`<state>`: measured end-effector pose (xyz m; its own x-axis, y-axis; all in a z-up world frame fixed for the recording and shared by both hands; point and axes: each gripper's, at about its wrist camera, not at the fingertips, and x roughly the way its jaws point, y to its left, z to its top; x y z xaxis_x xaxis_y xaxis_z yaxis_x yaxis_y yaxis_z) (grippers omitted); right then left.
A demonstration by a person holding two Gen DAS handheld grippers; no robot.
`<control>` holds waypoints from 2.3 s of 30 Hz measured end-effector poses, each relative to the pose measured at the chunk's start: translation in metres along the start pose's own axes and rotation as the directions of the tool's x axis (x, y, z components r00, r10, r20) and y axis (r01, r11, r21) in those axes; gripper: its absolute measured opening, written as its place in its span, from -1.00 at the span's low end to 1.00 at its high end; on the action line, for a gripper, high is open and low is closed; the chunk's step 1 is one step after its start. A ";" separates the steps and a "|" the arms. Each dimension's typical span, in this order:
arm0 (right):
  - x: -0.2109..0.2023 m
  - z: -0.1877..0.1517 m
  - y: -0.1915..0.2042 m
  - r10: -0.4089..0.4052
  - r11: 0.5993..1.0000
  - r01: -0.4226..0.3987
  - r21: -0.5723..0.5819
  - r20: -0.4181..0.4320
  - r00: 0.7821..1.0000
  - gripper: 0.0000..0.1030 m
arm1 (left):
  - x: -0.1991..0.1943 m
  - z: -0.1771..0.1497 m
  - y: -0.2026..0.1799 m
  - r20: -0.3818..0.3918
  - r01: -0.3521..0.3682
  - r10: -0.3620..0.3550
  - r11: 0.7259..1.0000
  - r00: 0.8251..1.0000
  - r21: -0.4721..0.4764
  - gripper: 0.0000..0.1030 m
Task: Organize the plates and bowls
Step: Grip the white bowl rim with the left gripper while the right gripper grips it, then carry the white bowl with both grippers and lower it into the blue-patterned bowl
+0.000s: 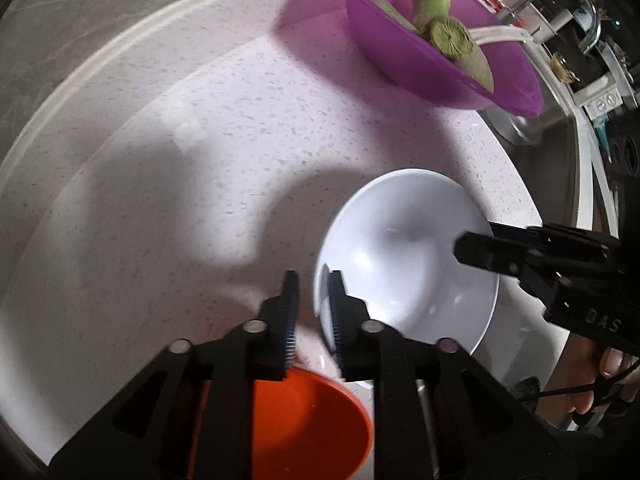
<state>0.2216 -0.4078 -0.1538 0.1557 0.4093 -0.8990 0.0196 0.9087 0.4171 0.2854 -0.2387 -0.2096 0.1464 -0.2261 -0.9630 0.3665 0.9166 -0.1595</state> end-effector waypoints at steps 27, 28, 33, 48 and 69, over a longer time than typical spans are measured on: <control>-0.001 -0.001 0.005 0.021 0.999 -0.022 -0.024 -0.028 0.999 -0.75 | -0.010 -0.010 -0.012 -0.003 -0.003 0.003 1.000 1.000 0.024 -0.81; -0.003 -0.001 0.005 0.022 0.999 -0.023 -0.025 -0.027 0.999 -0.75 | -0.013 -0.009 -0.012 0.000 -0.002 0.002 1.000 1.000 0.024 -0.81; -0.021 -0.006 0.006 0.033 0.999 -0.033 -0.028 -0.014 0.999 -0.75 | -0.030 -0.012 -0.019 0.018 0.009 -0.009 1.000 1.000 0.028 -0.81; -0.087 -0.068 -0.002 0.056 0.998 -0.057 -0.039 -0.022 0.998 -0.75 | -0.077 -0.090 -0.077 0.036 0.084 -0.085 0.996 0.996 0.034 -0.81; -0.096 -0.160 -0.016 0.028 0.998 -0.036 -0.044 -0.155 0.987 -0.75 | -0.060 -0.221 -0.125 -0.013 0.104 -0.104 0.994 0.994 -0.047 -0.81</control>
<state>0.0484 -0.4489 -0.0954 0.0009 0.4428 -0.8966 -0.0294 0.8962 0.4426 0.0276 -0.2670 -0.1800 0.0951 -0.3162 -0.9439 0.3365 0.9026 -0.2685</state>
